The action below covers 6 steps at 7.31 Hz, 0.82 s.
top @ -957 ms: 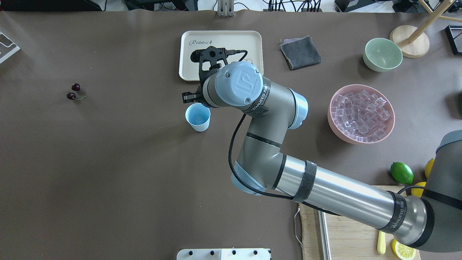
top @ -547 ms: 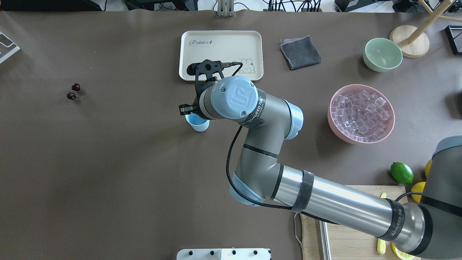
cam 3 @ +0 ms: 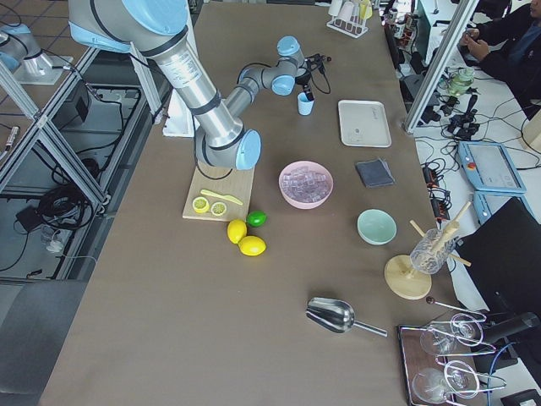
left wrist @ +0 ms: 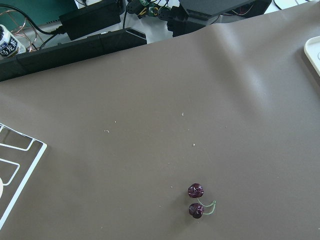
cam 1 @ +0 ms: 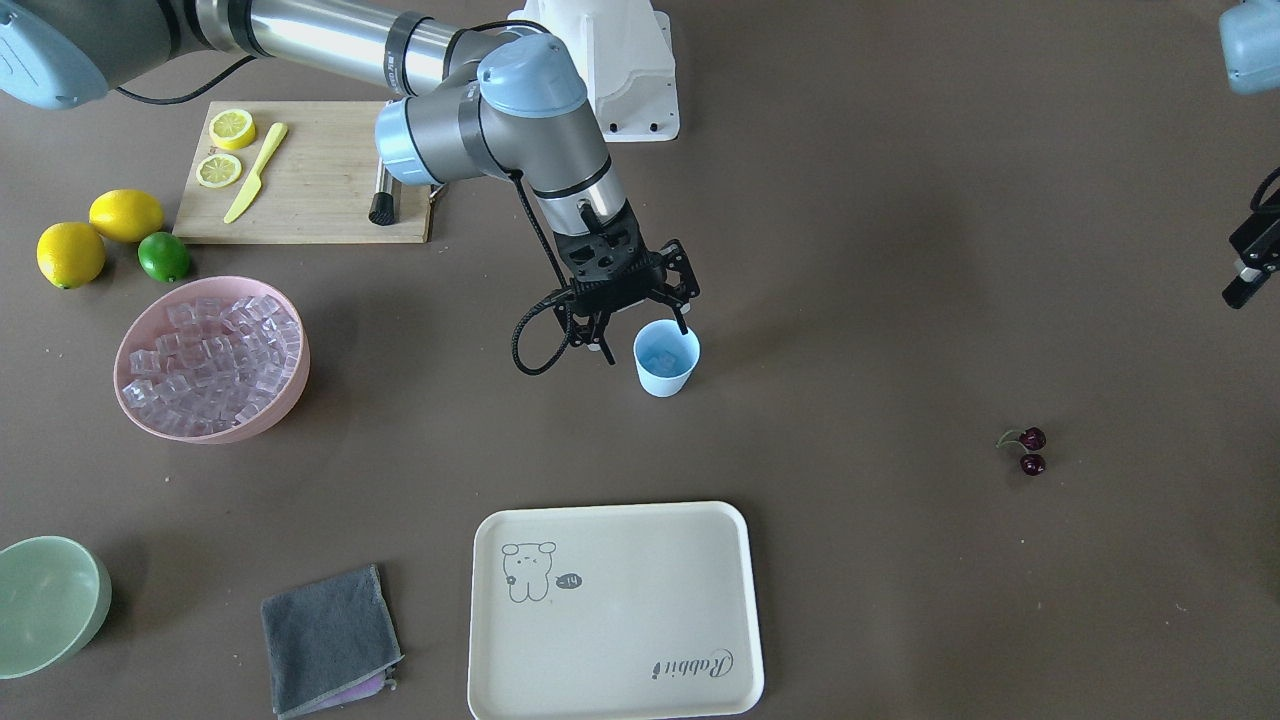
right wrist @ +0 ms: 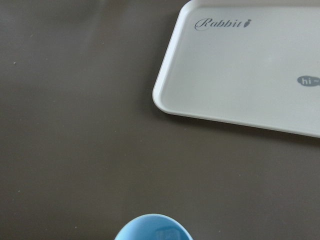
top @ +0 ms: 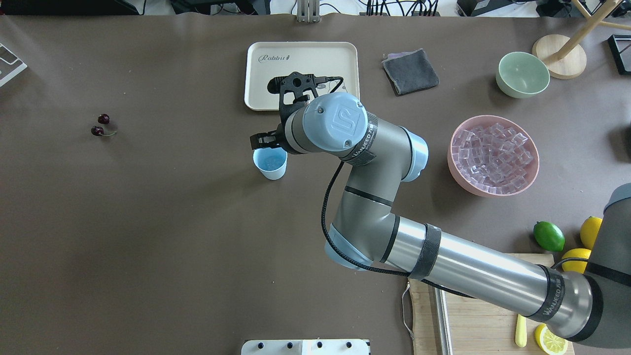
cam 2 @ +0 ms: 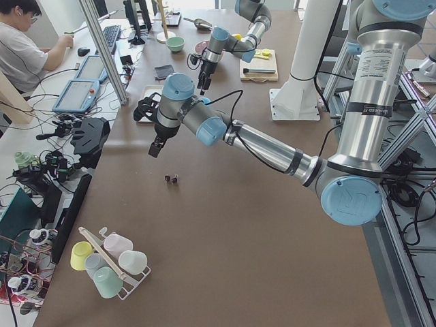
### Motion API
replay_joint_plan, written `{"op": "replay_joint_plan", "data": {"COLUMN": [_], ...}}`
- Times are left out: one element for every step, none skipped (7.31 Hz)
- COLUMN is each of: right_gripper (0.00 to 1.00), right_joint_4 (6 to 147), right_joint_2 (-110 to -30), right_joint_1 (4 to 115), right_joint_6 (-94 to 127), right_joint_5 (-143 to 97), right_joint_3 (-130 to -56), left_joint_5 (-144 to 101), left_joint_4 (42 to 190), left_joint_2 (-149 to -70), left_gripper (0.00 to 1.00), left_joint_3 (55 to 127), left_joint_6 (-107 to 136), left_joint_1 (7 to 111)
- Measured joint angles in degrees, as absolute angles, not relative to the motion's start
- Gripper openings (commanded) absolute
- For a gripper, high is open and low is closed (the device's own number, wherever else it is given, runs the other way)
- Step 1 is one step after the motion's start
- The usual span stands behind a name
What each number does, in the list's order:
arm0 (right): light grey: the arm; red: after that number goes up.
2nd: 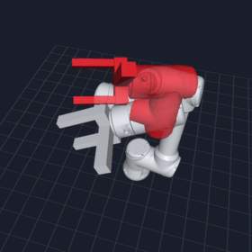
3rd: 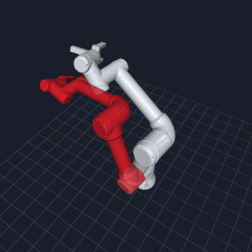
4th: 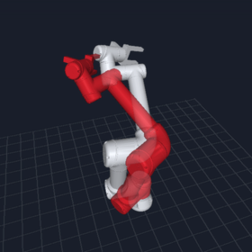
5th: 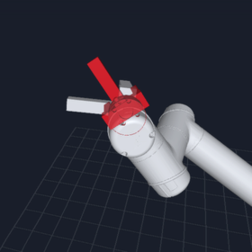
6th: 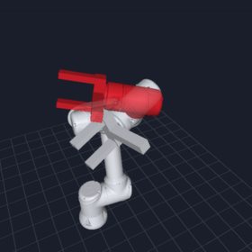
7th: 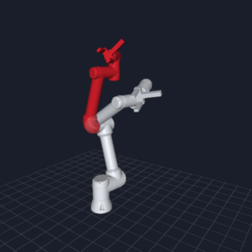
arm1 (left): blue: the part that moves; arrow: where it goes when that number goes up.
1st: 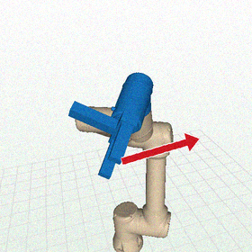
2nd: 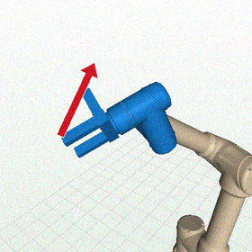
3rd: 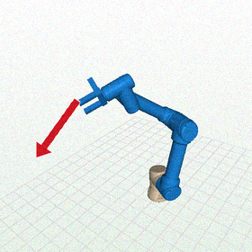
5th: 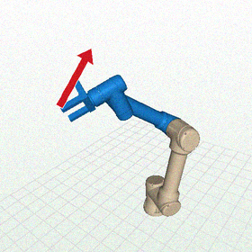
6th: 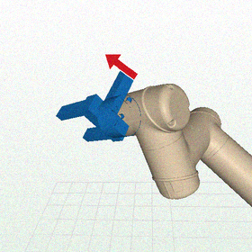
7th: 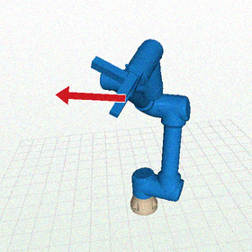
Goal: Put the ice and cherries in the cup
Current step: 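Withdraw the right arm from the cup while the left arm moves toward the cherries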
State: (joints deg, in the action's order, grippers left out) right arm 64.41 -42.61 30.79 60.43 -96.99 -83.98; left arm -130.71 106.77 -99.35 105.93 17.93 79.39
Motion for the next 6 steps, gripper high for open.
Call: {"op": "replay_joint_plan", "data": {"right_gripper": [1.00,1.00,1.00,1.00,1.00,1.00], "right_joint_4": [64.8,65.9,69.0,73.9,77.1,78.5], "right_joint_2": [-43.8,-45.3,-46.1,-46.9,-49.3,-53.8], "right_joint_1": [33.3,36.7,41.0,46.1,51.5,56.7], "right_joint_6": [60.4,60.1,59.2,56.6,52.8,48.5], "right_joint_5": [-99.4,-102.1,-105.6,-110.0,-114.8,-119.1], "right_joint_3": [-85.3,-87.3,-89.1,-90.9,-93.1,-95.4], "left_joint_5": [-130.7,-130.6,-130.6,-130.4,-130.1,-130.0], "left_joint_4": [106.5,106.4,106.4,106.5,106.6,106.7], "left_joint_2": [-100.9,-102.2,-103.3,-104.1,-104.5,-104.9], "left_gripper": [0.98,0.98,0.98,0.98,0.98,0.98], "left_joint_3": [105.1,104.3,103.7,103.2,102.9,102.4], "left_joint_6": [18.0,18.7,20.4,22.3,24.6,26.8], "left_joint_1": [78.8,77.6,76.0,74.2,72.9,71.4]}}
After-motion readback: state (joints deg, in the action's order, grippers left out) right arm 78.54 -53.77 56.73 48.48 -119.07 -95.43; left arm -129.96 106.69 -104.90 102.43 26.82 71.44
